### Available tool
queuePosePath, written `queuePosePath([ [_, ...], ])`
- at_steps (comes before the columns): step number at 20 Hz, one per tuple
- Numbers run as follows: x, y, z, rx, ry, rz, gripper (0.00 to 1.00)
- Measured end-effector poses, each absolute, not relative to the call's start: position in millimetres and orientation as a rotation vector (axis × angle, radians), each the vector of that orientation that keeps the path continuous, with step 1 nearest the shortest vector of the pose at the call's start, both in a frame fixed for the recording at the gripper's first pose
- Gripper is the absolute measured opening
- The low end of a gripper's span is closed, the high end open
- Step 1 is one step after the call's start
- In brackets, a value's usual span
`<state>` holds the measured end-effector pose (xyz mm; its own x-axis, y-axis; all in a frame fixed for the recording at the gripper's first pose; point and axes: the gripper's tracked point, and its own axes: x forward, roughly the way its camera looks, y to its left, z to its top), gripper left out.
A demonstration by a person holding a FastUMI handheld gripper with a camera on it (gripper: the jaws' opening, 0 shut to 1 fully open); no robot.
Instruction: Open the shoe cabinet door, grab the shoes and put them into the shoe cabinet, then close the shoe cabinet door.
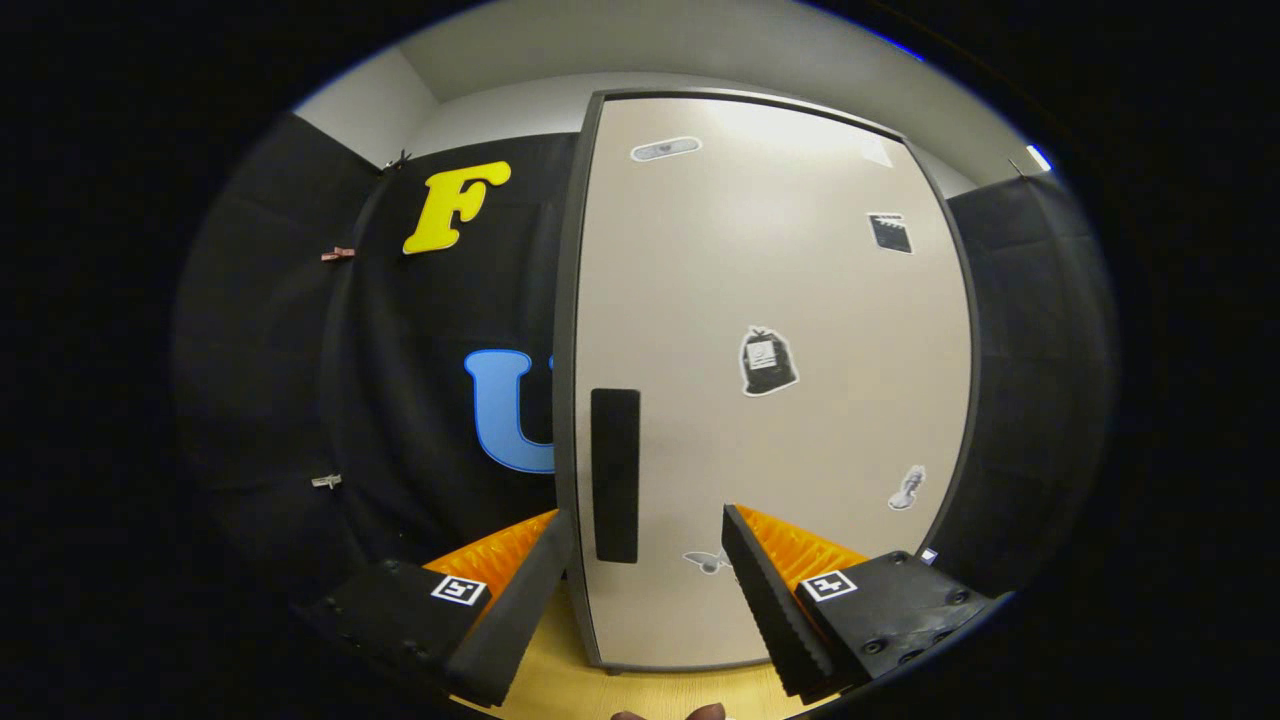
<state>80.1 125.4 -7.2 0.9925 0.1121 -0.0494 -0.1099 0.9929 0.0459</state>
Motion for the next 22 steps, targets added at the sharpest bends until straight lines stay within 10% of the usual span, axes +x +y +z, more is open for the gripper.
queuePosePath([
  [6, 126.9, 143.7, -5.2, 0.066, 0.065, 0.079, 0.81],
  [11, 137.2, 138.9, -12.8, 0.098, 0.105, 0.023, 0.38],
  [22, 106.6, 135.1, -9.9, 0.091, 0.093, 0.094, 0.16],
])
